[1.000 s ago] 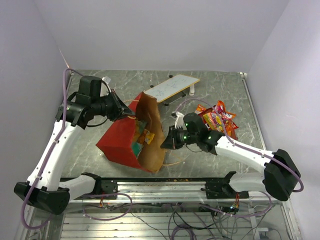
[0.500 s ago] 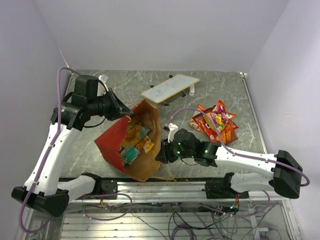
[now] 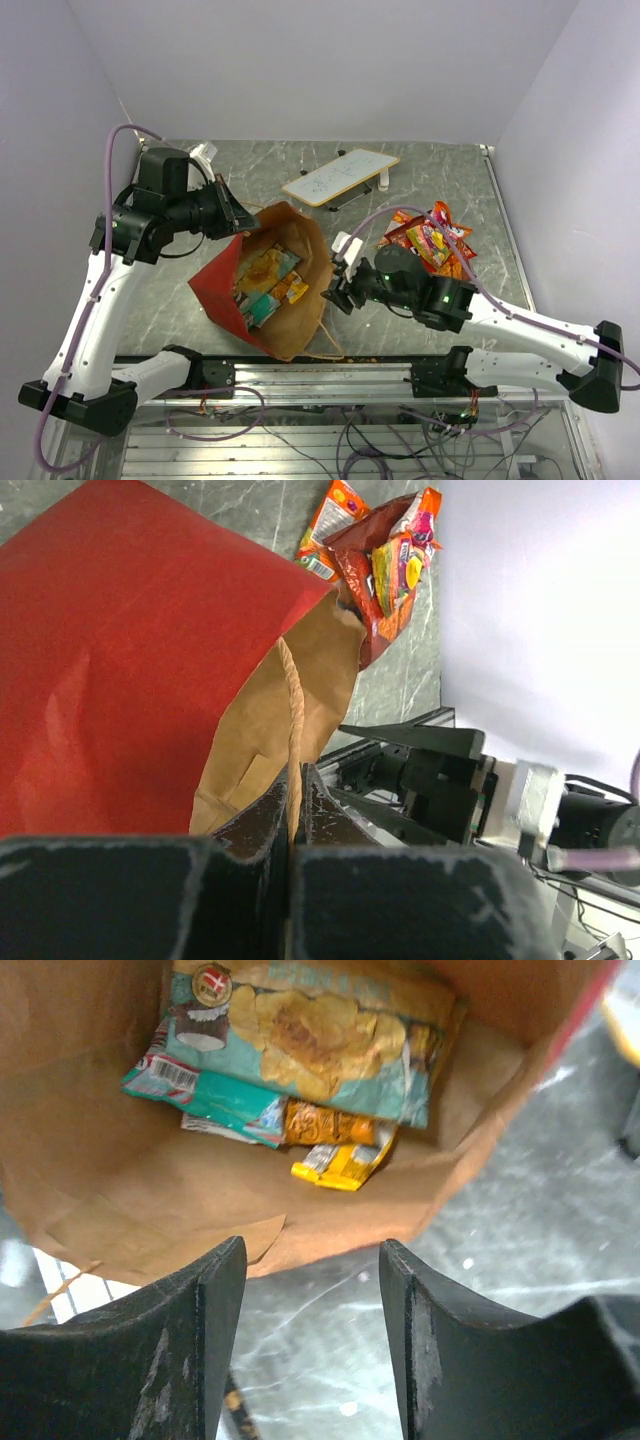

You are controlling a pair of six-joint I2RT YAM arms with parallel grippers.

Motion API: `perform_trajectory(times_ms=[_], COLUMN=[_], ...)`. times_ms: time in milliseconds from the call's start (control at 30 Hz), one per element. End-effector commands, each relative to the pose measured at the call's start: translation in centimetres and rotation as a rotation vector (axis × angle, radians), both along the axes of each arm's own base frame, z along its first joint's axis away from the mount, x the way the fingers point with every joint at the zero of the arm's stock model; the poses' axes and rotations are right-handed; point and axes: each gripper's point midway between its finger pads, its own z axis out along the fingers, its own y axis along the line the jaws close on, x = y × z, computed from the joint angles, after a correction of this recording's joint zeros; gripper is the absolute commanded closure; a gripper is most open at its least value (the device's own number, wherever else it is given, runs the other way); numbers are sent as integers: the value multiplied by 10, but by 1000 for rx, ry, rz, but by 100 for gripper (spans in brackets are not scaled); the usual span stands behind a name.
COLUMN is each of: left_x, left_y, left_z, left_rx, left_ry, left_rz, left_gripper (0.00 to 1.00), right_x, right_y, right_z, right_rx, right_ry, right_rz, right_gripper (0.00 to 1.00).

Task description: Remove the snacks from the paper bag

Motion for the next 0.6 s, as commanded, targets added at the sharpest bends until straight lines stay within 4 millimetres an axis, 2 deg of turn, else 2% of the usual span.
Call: perform_trajectory(times_ms=[0,100,167,233,367,433,567], left_x=[-2,2,5,9,20,23,25], left_y=[-3,-2,-5,-8,-3,0,-4], left_z=[4,3,5,6,5,6,13], left_rx=[38,68,53,37,62,80,80], left_ry=[-53,-57,-44,-47,-86,-93,-117], left_rz=[-86,-102,-98,-97,-58,-49,-78], left_gripper=[93,93,93,93,93,93,93], right_x=[18,22,23,30,28,20,14], right_y=[22,34,38,29,8,14,50], right_z=[37,44,63,76,66,66,86], right_rx=[-98,-164,-154,-146,-221,-227,-168], right_ry=[-333,-418,-460,-516,-678,-729,-754], right_rz=[161,215,212,163,227,313,420], right_gripper=[44,43,42,34,25,25,27])
